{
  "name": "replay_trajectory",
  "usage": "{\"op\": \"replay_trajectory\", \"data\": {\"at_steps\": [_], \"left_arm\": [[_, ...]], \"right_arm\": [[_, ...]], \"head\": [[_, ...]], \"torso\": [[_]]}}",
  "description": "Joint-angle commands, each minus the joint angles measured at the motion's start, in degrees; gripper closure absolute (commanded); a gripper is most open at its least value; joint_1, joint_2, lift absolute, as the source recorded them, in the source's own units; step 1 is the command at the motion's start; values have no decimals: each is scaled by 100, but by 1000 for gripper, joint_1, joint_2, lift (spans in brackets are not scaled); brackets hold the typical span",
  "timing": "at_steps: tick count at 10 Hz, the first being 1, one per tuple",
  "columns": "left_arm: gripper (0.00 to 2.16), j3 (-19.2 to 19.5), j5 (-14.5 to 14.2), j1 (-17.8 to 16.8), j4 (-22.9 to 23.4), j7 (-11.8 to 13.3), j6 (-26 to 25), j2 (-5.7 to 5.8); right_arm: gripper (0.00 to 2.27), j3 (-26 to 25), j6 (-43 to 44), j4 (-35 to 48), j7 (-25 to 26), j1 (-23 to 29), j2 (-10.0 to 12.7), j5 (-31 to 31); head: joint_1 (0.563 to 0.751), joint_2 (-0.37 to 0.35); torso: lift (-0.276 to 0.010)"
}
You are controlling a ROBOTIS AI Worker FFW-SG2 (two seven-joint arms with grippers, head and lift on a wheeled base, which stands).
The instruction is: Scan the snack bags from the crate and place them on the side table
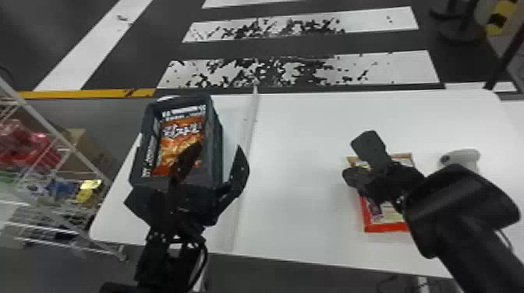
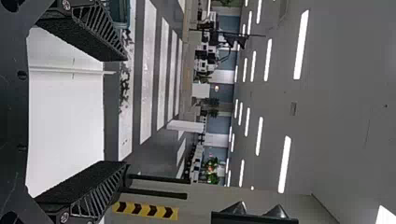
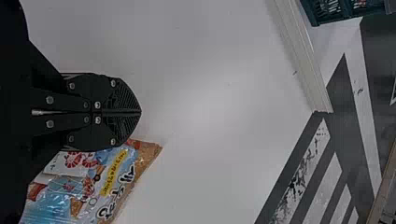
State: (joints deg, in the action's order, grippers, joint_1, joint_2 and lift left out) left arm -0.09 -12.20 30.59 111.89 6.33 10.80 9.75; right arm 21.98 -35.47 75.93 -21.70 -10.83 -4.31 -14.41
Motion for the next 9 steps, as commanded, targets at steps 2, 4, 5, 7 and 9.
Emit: {"op": "replay_trajectory", "data": {"at_steps": [2,4,5,7,9], "left_arm": [[83,0,-1,0,0,0,14,0],[83,0,-1,0,0,0,14,0],[83,0,-1,0,0,0,14,0],[83,-26,-1,0,9,0,14,0],[83,-97,-1,0,44,-9,14,0]], "right_arm": [[2260,-71,-141,555,17,248,9,0],[1922,-431,-686,1908,70,758,9,70],[1531,-625,-1196,2611,158,960,9,79],[46,-1187,-1688,3657,202,1400,-17,79],[43,-1626,-2057,4272,500,1822,-114,158]], "head": [[695,184],[695,188],[695,182],[695,151],[695,82]], "torso": [[-50],[-50],[-50],[-50],[-50]]}}
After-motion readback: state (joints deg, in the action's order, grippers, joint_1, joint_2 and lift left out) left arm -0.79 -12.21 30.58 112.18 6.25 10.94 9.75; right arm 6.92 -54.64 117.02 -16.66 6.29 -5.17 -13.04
